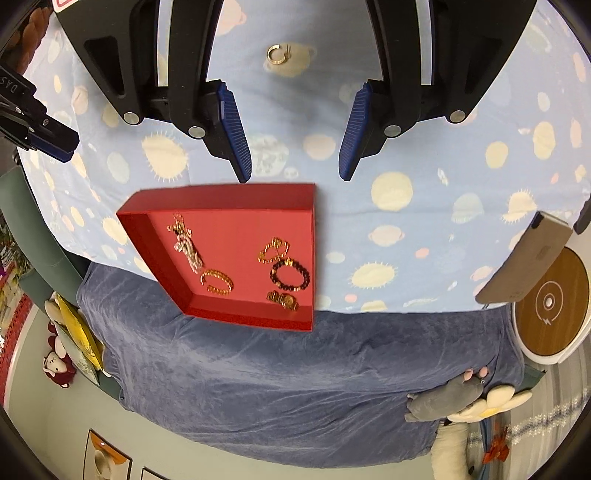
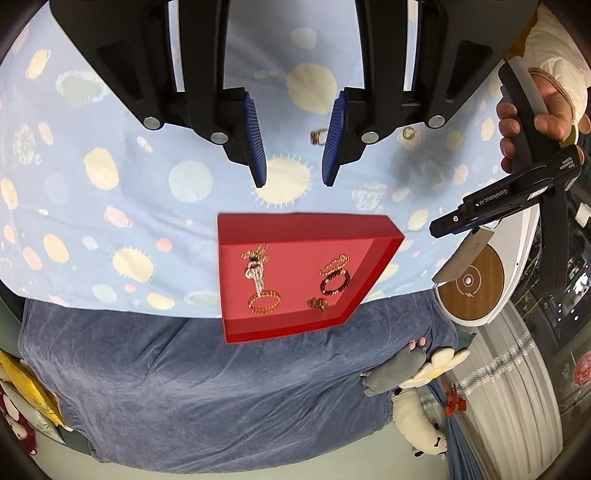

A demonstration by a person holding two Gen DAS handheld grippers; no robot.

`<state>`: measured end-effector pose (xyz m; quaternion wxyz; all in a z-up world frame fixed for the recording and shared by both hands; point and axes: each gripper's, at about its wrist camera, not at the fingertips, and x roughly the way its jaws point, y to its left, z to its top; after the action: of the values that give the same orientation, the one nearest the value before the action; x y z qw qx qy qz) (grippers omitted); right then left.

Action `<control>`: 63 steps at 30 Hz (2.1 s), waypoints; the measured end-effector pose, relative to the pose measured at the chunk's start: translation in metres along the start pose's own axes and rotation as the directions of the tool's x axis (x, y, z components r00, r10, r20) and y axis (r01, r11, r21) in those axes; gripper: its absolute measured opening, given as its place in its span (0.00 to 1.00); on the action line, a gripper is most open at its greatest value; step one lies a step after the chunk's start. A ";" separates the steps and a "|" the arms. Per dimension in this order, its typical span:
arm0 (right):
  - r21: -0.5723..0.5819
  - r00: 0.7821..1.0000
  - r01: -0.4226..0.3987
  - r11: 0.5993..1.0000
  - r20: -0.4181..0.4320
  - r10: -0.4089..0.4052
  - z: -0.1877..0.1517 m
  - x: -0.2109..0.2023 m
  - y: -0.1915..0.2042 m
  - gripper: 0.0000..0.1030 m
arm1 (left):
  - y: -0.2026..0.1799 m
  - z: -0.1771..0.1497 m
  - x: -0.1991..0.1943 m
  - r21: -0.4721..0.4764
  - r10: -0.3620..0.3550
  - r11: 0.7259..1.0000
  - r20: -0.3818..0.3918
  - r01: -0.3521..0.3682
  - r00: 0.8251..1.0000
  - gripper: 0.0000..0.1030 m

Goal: Organize jewelry
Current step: 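Open both tools and withdraw them from the box toward the earrings, then grasp the gold hoop earring with the right tool while the left tool grasps the silver ring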

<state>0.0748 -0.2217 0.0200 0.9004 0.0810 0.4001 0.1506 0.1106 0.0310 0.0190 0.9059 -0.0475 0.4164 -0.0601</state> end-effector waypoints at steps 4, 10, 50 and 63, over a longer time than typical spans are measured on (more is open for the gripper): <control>0.001 0.999 0.004 1.000 -0.036 -0.004 -0.018 0.009 0.001 0.30 | 0.005 -0.025 0.001 -0.018 0.002 1.000 -0.031 -0.003 1.000 0.46; -0.045 0.997 0.007 0.999 -0.076 -0.011 -0.029 0.027 0.015 0.30 | 0.005 -0.052 0.012 0.012 -0.014 1.000 -0.086 0.015 0.996 0.46; -0.082 0.993 0.029 0.996 -0.111 -0.038 -0.024 0.069 0.023 0.03 | -0.043 -0.081 0.013 0.139 -0.155 0.974 -0.165 0.179 0.974 0.46; -0.058 0.991 0.045 0.997 -0.125 -0.052 -0.030 0.054 0.014 0.03 | -0.082 -0.089 0.037 0.194 -0.108 0.970 -0.180 0.143 0.978 0.46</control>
<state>0.0832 -0.1894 -0.0338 0.8785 0.0368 0.4538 0.1444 0.0606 -0.0592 -0.0554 0.8621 0.0255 0.4788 -0.1641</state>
